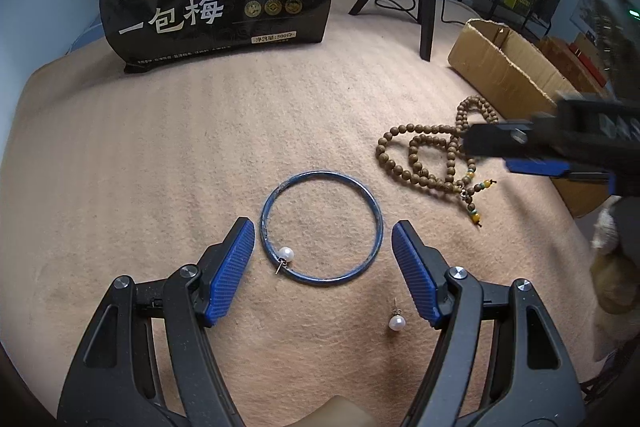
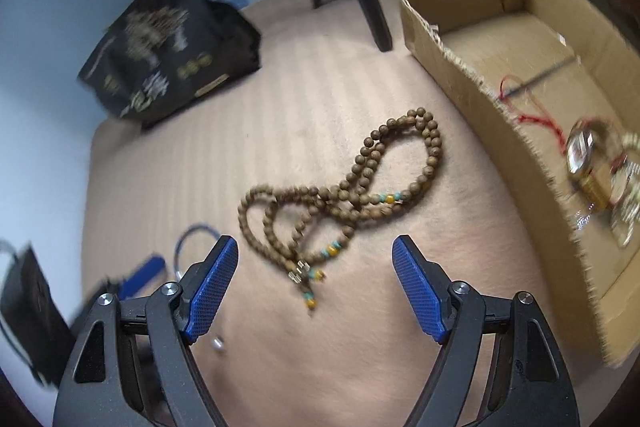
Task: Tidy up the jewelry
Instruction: 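Close the right tool on the brown wooden prayer beads while the left tool grasps the blue bangle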
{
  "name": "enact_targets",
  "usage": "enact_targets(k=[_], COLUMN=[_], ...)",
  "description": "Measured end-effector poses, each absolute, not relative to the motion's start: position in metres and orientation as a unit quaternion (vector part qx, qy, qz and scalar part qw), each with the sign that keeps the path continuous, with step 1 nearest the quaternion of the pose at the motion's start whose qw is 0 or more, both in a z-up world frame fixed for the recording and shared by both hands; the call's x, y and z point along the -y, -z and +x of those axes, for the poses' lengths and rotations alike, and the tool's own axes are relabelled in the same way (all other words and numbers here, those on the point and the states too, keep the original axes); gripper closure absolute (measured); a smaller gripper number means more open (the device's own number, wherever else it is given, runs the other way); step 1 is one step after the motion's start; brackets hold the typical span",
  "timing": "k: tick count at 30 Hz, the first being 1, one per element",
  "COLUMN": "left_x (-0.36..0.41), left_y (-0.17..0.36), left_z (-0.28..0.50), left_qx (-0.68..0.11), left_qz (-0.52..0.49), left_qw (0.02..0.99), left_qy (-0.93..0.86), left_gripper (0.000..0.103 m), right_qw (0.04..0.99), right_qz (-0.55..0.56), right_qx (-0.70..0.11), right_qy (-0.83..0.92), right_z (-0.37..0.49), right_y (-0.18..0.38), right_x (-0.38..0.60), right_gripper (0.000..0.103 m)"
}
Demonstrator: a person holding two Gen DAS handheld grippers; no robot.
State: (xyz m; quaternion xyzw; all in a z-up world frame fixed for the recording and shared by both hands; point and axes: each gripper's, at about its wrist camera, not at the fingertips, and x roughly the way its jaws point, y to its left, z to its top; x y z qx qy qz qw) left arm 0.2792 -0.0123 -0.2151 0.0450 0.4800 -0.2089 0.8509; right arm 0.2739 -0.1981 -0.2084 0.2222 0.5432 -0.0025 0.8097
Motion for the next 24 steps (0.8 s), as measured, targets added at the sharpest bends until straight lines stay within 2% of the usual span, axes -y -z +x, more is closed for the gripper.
enact_targets(k=[5,13,18,24], left_x=[0.009,-0.014,-0.031,-0.046], left_y=[0.214,0.206,0.201,0.199], left_z=[0.278,0.272,0.27,0.271], left_qx=[-0.475,-0.461,-0.451,-0.447], left_qz=[0.043,0.015,0.004,-0.009], left_qw=[0.854,0.864,0.872,0.876], left_qy=[0.21,0.201,0.188,0.178], left_gripper=[0.03,0.03,0.03,0.03], right_qw=[0.805,0.819,0.813,0.813], right_qz=[0.244,0.184,0.211,0.159], right_qx=[-0.538,-0.539,-0.533,-0.551], right_qy=[0.055,0.075,0.105,0.106], right_z=[0.289,0.296,0.305,0.33], right_y=[0.216,0.222,0.23,0.238], right_x=[0.196,0.187,0.195,0.177], right_gripper=[0.024,0.024,0.023,0.022])
